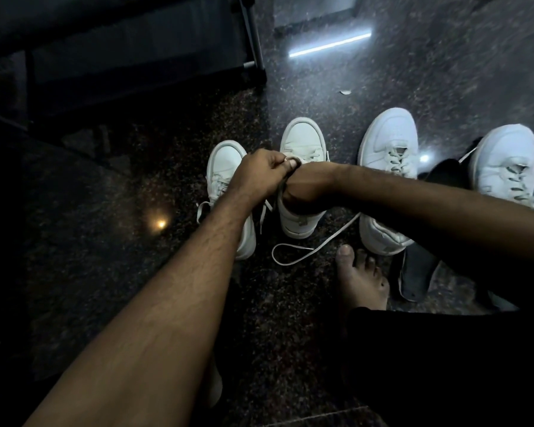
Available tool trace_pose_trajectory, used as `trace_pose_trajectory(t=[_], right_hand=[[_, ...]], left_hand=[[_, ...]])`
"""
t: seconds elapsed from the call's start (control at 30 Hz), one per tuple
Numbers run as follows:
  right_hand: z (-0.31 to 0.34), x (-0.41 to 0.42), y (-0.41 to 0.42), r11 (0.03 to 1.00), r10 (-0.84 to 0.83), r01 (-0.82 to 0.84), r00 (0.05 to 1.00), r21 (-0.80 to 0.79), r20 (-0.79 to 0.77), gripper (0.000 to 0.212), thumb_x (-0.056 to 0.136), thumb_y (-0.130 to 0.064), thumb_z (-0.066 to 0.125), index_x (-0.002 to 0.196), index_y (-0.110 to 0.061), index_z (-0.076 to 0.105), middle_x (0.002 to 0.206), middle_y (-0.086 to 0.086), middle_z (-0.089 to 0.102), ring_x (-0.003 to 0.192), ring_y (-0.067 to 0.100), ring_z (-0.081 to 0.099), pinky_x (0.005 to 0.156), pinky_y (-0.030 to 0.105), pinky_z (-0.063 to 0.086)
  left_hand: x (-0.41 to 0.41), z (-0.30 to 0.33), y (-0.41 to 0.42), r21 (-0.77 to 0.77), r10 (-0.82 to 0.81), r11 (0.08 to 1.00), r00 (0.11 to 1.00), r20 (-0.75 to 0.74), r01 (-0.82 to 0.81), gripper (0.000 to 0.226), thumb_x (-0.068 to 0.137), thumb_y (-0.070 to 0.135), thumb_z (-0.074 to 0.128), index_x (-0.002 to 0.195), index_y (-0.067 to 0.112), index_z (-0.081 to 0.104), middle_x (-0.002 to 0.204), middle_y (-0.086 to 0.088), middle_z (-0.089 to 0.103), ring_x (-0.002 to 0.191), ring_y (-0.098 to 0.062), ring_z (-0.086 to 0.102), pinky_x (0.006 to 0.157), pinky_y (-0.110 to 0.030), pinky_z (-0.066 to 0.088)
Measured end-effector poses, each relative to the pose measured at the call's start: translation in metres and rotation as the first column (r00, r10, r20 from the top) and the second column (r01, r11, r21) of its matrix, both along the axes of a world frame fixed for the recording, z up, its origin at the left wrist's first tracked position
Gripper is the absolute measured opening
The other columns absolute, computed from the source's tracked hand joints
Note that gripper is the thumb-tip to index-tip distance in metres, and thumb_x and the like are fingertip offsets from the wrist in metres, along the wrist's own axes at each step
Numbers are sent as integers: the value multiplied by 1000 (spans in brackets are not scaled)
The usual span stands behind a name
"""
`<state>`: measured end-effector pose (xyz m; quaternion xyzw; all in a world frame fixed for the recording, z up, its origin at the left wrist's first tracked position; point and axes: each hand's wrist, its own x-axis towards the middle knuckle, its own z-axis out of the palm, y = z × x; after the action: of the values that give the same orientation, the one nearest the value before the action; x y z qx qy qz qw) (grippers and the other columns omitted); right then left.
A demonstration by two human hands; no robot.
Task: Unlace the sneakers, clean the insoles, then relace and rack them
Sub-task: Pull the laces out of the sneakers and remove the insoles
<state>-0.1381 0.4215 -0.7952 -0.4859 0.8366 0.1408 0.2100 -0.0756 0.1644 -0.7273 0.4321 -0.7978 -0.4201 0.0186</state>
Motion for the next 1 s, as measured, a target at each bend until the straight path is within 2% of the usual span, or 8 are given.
trace_pose_trajectory(t=[0.07,0.13,0.27,0.43,0.57,0.63,0.83,1.0], right_hand=[[-50,-50,-19,988,146,-141,986,56,-84,53,99,-57,14,144,-29,24,146,6,35,123,34,51,97,48,45],[-80,-94,-66,890,432,-429,902,-156,-14,60,96,-65,30,141,-26,33,147,6,32,119,37,56,92,58,49],[77,-100,-150,659,708,-508,667,-555,230,25,88,-30,63,98,-9,72,103,8,64,83,20,64,65,29,49],[105,-106,-128,684,350,118,813,-720,465,10,85,-16,70,90,-10,76,78,-8,57,68,3,55,64,13,40],[115,-101,-118,668,272,349,707,-657,653,7,87,-6,70,90,-10,74,77,-8,56,71,-3,53,66,13,38],[120,-94,-116,630,291,429,642,-647,709,9,91,-5,66,89,-12,70,81,-2,56,76,3,53,70,19,40],[122,-94,-119,640,387,303,667,-706,637,14,101,-19,46,99,-10,56,100,5,56,98,26,54,91,46,43],[101,-92,-117,747,376,111,742,-655,555,7,100,-16,44,96,-18,49,90,-5,55,87,25,52,81,57,44]], left_hand=[[2,-1,0,6,3,1000,1000,-12,-3,39,93,46,60,69,15,64,56,-2,58,55,-10,51,59,-33,44],[4,-1,2,30,20,999,999,-35,-19,35,93,43,61,63,26,64,50,5,53,52,-5,47,57,-31,40],[10,-4,10,12,48,999,997,-65,-48,28,94,45,57,76,28,72,57,9,62,54,0,53,56,-29,41],[15,-1,23,-84,104,991,994,-46,-107,30,91,48,50,110,40,72,81,4,75,81,-19,72,66,-37,57],[11,10,26,4,180,984,983,-44,-180,24,98,39,56,87,26,73,63,3,65,52,-21,67,41,-42,55],[6,10,25,-66,184,980,980,-70,-189,29,96,41,55,86,19,72,69,-1,69,63,-21,69,52,-43,56],[-6,14,25,-265,169,944,977,-128,-197,33,91,39,57,90,12,77,82,-11,75,76,-25,70,65,-45,51],[1,4,38,-407,69,910,996,-55,-86,24,95,31,53,102,17,72,86,-15,73,80,-36,68,67,-46,50]])
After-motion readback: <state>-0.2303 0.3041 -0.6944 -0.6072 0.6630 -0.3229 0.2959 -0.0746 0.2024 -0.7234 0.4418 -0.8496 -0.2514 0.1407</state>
